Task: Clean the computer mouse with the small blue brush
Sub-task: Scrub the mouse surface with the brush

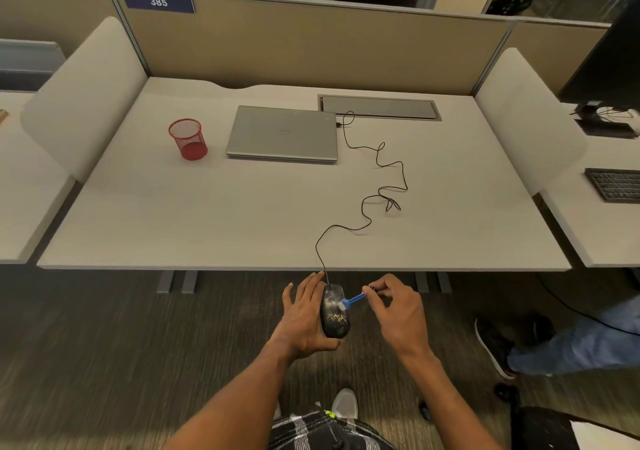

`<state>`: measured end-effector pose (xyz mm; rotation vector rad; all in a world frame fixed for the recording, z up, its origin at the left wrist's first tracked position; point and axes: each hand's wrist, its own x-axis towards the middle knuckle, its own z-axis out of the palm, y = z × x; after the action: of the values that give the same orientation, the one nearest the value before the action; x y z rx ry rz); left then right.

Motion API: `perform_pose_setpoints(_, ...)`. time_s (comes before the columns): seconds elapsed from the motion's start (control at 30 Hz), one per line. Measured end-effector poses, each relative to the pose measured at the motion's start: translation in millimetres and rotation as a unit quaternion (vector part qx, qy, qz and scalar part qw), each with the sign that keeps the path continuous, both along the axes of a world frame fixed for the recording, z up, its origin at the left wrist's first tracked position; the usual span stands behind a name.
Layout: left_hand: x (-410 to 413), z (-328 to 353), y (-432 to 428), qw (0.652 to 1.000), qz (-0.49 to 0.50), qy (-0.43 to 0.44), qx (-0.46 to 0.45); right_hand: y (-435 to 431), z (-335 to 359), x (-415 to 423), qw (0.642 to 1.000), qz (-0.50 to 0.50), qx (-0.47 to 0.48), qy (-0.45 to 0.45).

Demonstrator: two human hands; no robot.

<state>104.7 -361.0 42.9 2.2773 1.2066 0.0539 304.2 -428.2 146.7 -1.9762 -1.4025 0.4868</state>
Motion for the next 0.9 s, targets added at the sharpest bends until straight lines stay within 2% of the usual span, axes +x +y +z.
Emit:
perform_pose_setpoints(0.17, -0.8, 1.3, -0.4, 1.0, 0.001, -0.01, 0.0, -0.3, -3.1, 0.3, 1.0, -0.028, 0.003, -0.006)
perform_pose_setpoints(0.3, -1.4, 1.2, 0.3, 1.0, -0.001, -0.015, 0.002, 2.9, -2.0, -0.7, 0.998, -0.023, -0.013, 0.052)
perform_pose_setpoints(0.47, -1.1, -0.5, -0.2, 1.0, -0.001, -0.029, 0.001, 10.2, -7.6, 3.7, 0.998, -0.063, -0.013, 0.027)
perform_pose_setpoints(0.6, 0.0, -1.2, -0.2, 0.999, -0.008, -0.037, 0.0, 21.0, -1.8, 4.3, 0.995, -0.062, -0.039, 0.075)
perform_pose_setpoints(0.73, 0.1, -0.7, 0.6, 0.999, -0.008, -0.051, 0.001, 24.2, -6.6, 8.8, 0.994, -0.095, -0.024, 0.041)
perform_pose_setpoints(0.9, -1.6, -0.7, 0.9, 0.999, -0.005, -0.053, -0.002, 29.5, -3.1, 9.9, 0.994, -0.076, -0.026, 0.07)
